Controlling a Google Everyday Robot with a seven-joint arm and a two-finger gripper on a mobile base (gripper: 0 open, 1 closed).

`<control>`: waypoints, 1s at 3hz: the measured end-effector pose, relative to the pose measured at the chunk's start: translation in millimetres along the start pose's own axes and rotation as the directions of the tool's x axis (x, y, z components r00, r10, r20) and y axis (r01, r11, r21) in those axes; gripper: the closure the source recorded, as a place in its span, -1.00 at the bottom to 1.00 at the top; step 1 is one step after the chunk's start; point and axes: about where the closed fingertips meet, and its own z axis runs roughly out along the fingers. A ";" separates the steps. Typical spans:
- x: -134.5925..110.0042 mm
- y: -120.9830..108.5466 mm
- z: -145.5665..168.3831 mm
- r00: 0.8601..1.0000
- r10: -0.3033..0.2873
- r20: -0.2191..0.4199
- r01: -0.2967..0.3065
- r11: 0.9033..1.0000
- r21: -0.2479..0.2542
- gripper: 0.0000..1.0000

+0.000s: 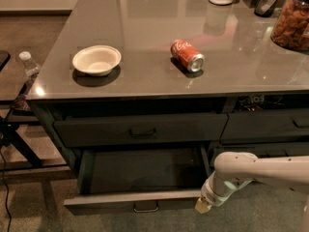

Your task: Close middle drawer

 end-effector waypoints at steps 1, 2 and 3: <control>0.0 0.0 0.1 1.000 0.000 0.000 0.000 1.000 0.000 1.00; -5.2 -3.8 6.1 1.000 0.014 0.007 -0.014 1.000 -0.006 1.00; -14.9 -13.6 3.7 1.000 0.010 0.026 -0.011 1.000 0.018 1.00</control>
Offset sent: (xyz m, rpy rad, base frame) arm 0.0150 0.0054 -0.0118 0.0156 0.0028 -0.0357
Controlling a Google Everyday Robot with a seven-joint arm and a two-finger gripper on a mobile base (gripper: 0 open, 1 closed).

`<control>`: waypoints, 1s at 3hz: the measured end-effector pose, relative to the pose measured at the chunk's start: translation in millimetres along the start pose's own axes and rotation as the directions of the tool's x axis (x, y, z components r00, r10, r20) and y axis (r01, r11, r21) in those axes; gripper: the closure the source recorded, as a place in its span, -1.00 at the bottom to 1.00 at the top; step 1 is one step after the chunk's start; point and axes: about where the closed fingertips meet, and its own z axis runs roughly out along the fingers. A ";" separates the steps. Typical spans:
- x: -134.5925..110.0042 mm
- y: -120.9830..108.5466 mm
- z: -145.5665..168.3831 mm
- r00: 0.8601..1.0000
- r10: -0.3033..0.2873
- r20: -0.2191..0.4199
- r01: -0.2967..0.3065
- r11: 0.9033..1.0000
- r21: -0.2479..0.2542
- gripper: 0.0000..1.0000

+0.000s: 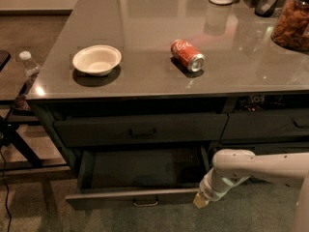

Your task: Close middle drawer

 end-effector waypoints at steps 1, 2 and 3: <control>-27.7 -24.2 -9.7 0.999 -0.022 0.034 0.020 0.998 0.058 1.00; -31.0 -26.0 -7.3 0.999 -0.017 0.036 0.015 0.998 0.063 1.00; -61.2 -52.8 -10.9 0.997 -0.010 0.079 0.001 0.993 0.118 1.00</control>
Offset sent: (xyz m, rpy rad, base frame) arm 0.1614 0.0206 0.0523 -0.0096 -0.2566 0.0260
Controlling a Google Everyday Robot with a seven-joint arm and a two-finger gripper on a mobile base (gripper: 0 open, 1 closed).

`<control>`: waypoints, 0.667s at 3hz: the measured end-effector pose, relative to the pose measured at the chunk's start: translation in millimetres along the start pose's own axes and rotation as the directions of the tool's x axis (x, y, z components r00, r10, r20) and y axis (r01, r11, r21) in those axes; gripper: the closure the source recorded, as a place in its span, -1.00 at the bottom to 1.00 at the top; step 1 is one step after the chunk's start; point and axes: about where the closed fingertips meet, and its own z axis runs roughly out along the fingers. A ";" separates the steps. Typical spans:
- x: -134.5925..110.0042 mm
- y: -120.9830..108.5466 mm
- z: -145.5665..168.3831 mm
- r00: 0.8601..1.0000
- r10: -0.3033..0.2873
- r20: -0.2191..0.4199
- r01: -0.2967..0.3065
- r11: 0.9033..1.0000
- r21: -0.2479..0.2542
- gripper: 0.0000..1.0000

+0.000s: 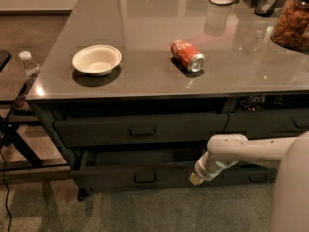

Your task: Close middle drawer

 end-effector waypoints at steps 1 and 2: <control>-25.2 -24.0 1.1 1.000 -0.006 0.024 0.005 0.999 0.049 1.00; -25.0 -23.8 1.0 1.000 -0.006 0.024 0.005 0.999 0.049 1.00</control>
Offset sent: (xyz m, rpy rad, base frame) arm 0.1341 0.0095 -0.0028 -0.0512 -0.1756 -0.0219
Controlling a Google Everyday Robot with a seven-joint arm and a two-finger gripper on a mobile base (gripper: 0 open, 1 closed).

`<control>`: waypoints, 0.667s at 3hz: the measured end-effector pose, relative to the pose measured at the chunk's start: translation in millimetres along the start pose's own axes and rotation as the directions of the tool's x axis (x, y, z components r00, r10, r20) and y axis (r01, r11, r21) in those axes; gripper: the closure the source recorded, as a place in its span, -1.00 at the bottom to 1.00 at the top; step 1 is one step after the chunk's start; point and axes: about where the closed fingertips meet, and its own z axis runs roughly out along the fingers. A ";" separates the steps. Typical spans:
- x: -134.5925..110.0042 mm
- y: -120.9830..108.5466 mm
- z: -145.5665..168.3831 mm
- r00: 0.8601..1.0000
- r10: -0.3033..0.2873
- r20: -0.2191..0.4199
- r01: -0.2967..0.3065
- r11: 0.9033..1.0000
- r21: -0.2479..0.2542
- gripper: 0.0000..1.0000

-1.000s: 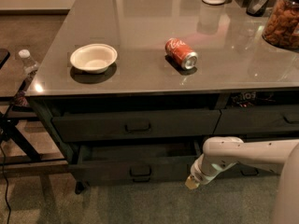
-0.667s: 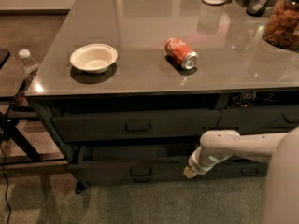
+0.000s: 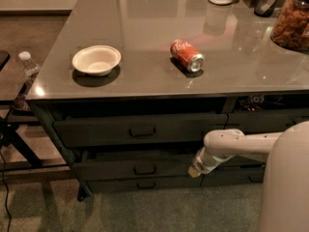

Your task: Close middle drawer

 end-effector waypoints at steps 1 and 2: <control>-36.3 -24.5 8.6 1.000 -0.017 0.019 0.016 0.999 0.047 1.00; -36.3 -24.5 8.6 1.000 -0.017 0.019 0.016 0.999 0.047 1.00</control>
Offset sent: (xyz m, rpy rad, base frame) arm 0.1311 0.0232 0.0011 -0.0540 -0.1407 0.0079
